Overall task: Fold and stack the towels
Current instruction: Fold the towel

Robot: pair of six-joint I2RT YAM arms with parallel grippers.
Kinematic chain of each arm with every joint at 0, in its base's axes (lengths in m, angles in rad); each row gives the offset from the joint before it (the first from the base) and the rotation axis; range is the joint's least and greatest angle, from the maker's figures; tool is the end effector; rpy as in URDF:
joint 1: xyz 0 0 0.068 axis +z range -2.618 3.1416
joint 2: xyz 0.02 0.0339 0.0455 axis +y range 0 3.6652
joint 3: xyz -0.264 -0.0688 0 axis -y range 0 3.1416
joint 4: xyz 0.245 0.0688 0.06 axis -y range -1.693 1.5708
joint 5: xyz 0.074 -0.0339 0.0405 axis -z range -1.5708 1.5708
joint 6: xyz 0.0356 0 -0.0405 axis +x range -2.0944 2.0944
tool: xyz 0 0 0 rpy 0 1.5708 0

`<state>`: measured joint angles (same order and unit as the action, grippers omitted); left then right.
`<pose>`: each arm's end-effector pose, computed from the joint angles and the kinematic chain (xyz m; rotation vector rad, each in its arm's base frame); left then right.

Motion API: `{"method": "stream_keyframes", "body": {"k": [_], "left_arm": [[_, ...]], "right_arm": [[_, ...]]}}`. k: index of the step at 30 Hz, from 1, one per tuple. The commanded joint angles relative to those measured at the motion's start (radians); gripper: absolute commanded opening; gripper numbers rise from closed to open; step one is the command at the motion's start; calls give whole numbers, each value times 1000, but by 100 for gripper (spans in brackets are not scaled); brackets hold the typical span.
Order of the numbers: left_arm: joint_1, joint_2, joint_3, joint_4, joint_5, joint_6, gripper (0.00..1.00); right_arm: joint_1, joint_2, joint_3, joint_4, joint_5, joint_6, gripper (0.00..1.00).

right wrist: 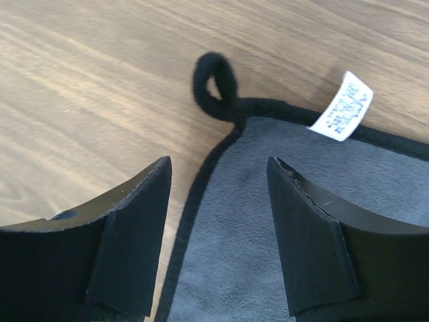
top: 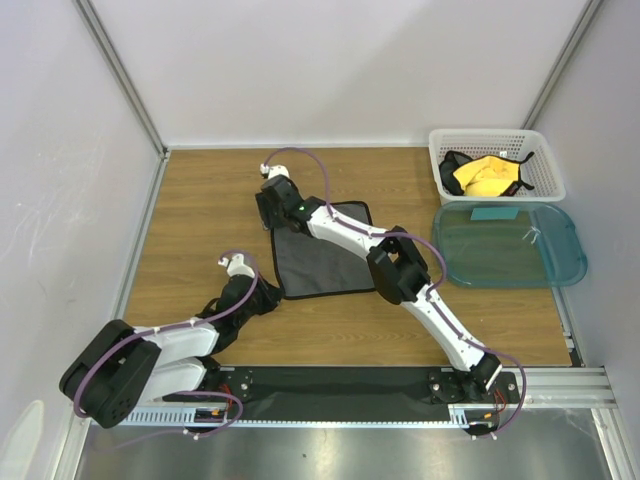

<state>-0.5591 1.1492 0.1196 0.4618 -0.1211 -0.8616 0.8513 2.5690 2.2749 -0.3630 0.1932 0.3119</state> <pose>0.1564 -0.0928 0.1165 -0.4067 2.1794 -0.6903 0.3874 0.4317 0.1764 -0.4950 2.1920 0.4244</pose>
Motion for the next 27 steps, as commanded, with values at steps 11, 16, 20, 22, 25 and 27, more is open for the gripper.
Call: {"method": "stream_keyframes", "body": {"k": [11, 16, 20, 22, 25, 27], "left_arm": [[-7, -28, -24, 37, 15, 49, 0], [-7, -26, -20, 31, 15, 56, 0], [-7, -29, -20, 25, 12, 62, 0], [-7, -36, -20, 20, 11, 65, 0], [-7, -39, -20, 17, 6, 67, 0], [-7, -40, -20, 12, 6, 70, 0]], "right_arm": [[8, 68, 78, 84, 133, 19, 57], [9, 77, 80, 119, 120, 44, 55], [8, 77, 81, 142, 121, 50, 47], [8, 76, 81, 142, 127, 49, 44], [8, 74, 80, 147, 124, 50, 35], [9, 76, 78, 150, 117, 53, 24]]}}
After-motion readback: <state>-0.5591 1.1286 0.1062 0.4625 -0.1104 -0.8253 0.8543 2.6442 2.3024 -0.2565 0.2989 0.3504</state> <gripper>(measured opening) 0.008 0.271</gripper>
